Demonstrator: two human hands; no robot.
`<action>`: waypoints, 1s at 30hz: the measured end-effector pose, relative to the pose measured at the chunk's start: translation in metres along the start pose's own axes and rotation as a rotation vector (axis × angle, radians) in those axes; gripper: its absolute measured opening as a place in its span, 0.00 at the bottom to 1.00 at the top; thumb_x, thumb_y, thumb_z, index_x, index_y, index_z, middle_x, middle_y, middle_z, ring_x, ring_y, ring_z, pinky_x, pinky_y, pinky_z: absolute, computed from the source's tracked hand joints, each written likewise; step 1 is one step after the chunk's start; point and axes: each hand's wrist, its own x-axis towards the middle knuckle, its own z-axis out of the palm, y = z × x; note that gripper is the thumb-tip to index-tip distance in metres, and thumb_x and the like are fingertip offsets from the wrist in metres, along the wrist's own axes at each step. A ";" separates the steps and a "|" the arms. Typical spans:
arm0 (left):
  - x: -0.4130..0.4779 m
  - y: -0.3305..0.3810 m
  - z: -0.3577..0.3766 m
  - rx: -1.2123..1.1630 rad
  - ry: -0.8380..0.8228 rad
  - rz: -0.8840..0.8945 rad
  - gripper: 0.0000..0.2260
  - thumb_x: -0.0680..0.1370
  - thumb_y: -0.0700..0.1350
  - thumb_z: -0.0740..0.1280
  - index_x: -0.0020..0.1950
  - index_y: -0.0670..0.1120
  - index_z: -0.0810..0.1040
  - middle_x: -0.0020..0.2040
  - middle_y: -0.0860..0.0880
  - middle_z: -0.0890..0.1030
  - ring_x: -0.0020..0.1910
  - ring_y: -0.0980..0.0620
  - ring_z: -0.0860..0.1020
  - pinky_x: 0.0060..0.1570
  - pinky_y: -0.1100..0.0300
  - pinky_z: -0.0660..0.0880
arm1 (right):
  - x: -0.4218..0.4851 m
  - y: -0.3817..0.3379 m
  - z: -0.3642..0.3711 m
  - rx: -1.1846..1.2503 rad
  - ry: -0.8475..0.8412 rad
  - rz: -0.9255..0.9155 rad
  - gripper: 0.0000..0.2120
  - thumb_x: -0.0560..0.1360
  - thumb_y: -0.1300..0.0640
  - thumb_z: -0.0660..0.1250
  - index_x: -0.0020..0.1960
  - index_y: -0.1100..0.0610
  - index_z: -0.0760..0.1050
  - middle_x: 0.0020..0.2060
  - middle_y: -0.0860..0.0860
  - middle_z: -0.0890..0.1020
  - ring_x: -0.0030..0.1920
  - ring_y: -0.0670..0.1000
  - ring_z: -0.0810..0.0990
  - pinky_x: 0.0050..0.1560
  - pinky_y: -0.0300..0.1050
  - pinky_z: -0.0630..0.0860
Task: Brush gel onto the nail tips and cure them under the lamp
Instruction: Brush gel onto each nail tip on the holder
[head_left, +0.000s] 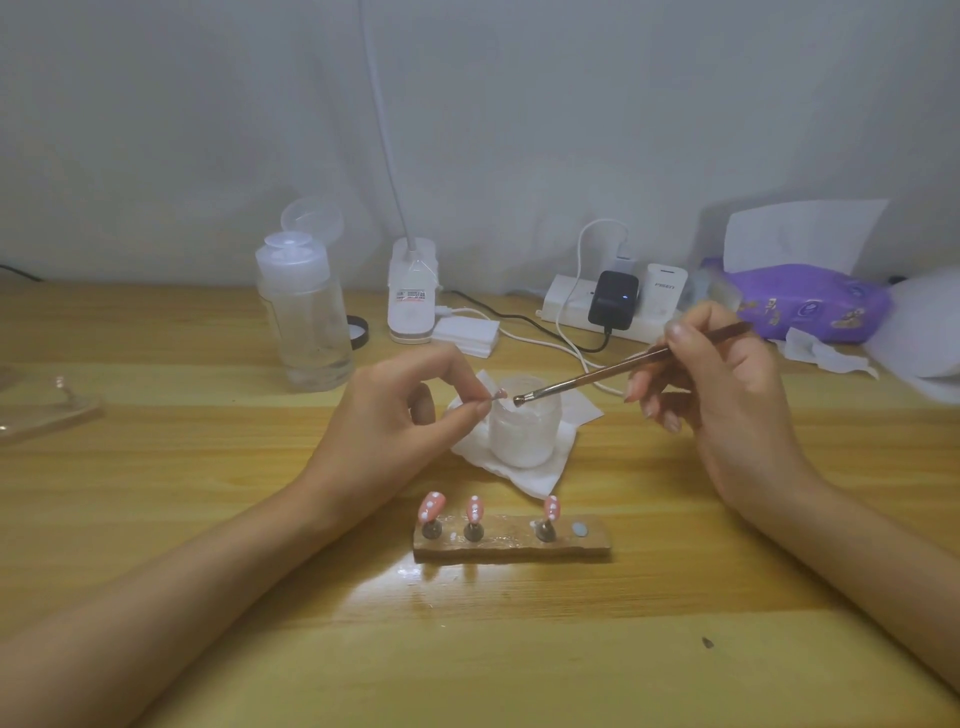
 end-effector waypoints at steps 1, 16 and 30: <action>0.000 0.000 0.000 0.003 0.000 0.004 0.06 0.75 0.40 0.74 0.42 0.49 0.80 0.40 0.61 0.80 0.25 0.56 0.68 0.31 0.71 0.65 | 0.001 -0.005 0.001 -0.052 -0.030 -0.034 0.12 0.83 0.60 0.58 0.41 0.56 0.67 0.29 0.57 0.81 0.26 0.50 0.76 0.23 0.38 0.68; 0.001 -0.001 0.001 0.035 0.002 0.028 0.05 0.75 0.42 0.74 0.42 0.49 0.80 0.42 0.62 0.80 0.26 0.52 0.69 0.33 0.72 0.65 | 0.004 -0.008 0.002 -0.046 -0.071 0.081 0.11 0.82 0.58 0.60 0.41 0.56 0.68 0.29 0.57 0.82 0.27 0.51 0.78 0.25 0.39 0.73; 0.001 -0.001 0.000 0.053 0.018 0.057 0.06 0.75 0.43 0.74 0.43 0.52 0.80 0.44 0.63 0.80 0.26 0.54 0.69 0.34 0.72 0.65 | 0.000 0.012 -0.004 0.226 0.026 0.247 0.10 0.76 0.50 0.64 0.43 0.56 0.71 0.32 0.54 0.83 0.29 0.48 0.79 0.28 0.36 0.73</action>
